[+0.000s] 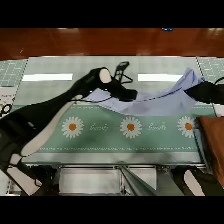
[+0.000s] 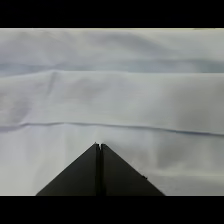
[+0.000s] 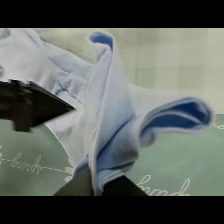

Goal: Fold the shirts.

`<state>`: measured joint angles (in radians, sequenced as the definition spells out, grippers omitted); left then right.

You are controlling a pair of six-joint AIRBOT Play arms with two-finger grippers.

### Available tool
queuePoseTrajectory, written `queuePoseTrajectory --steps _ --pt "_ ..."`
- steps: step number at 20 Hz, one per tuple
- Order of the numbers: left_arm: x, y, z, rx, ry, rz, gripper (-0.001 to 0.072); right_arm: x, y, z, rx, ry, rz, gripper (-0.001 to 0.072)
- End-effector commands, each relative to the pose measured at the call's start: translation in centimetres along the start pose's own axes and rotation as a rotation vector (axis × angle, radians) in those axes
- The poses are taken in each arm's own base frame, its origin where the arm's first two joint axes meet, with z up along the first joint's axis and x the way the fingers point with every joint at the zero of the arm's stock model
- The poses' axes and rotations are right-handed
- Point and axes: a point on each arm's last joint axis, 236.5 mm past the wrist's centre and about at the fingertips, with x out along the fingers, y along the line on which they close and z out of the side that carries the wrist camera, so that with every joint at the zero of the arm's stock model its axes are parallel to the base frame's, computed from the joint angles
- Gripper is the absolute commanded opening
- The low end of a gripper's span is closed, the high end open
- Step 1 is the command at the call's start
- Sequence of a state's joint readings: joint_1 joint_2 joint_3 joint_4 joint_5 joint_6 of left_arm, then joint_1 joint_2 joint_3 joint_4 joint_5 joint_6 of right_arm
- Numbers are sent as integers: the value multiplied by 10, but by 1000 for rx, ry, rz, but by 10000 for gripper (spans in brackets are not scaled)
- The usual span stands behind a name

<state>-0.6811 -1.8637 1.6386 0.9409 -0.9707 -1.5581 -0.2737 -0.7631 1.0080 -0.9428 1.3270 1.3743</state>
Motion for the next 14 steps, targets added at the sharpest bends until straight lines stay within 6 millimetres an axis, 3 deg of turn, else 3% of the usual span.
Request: queuePoseTrajectory --steps 1,4,5,7,9,11,14 --pt "53 -47 -32 33 132 -89 20 -9 12 -8 5 -9 21 26" --pt "74 -80 -63 37 197 -144 20 -9 12 -7 12 -16 21 26" --pt "74 -84 -64 41 197 -151 20 -9 11 -6 13 -21 20 26" --pt "58 -80 -47 30 171 -158 19 -9 11 -5 17 -24 19 26" --pt "27 -55 -18 -11 127 -153 19 -9 12 1 23 -46 19 26" --pt "-24 -22 12 -47 69 -132 20 -1 19 11 26 -74 40 26" --pt "-111 33 37 -33 -62 1 20 40 53 20 31 -42 164 26"
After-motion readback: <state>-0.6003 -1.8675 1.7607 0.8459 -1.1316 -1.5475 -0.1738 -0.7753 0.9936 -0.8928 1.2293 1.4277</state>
